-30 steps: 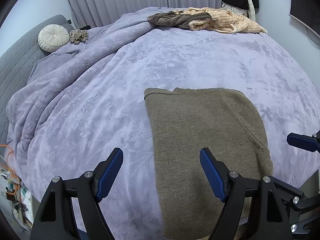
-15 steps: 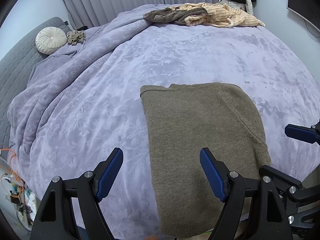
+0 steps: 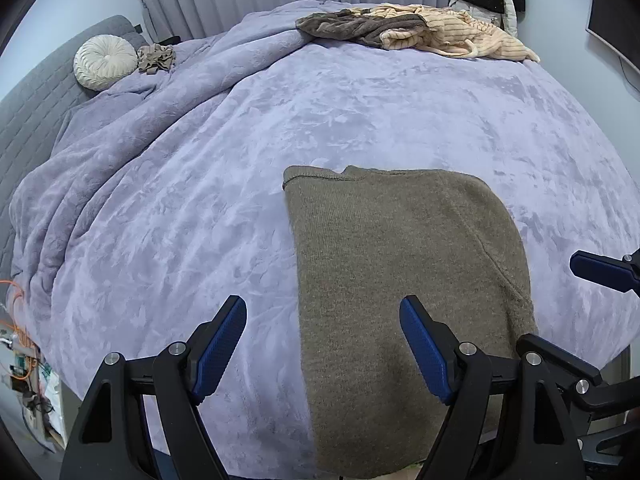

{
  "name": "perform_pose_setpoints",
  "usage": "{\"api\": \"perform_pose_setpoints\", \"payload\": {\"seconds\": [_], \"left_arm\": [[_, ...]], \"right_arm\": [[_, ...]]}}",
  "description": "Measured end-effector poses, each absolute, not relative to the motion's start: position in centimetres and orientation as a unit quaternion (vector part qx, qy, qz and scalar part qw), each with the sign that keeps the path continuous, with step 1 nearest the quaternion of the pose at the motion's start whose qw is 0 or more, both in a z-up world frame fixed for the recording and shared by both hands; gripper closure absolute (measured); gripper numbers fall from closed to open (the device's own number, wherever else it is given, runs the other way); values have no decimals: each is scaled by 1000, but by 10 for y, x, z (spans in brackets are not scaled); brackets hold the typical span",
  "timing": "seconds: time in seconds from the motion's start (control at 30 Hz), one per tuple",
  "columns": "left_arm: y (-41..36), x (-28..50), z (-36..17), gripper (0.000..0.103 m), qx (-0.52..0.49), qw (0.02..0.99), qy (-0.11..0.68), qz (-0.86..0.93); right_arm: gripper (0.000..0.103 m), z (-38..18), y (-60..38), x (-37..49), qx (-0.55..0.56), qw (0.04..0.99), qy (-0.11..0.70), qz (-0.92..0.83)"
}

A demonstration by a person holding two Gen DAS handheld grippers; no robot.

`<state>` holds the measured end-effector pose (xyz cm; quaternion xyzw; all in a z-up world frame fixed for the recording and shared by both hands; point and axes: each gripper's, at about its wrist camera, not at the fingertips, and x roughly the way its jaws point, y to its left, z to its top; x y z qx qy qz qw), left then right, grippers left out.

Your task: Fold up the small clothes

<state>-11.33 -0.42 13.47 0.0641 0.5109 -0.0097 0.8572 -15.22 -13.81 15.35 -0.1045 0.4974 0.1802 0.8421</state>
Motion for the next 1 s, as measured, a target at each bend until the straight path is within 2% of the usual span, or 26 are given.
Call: {"api": "perform_pose_setpoints", "payload": {"seconds": [1.0], "left_arm": [[22, -88, 116, 23, 10, 839, 544, -25]], "right_arm": [[27, 149, -116, -130, -140, 824, 521, 173]]}}
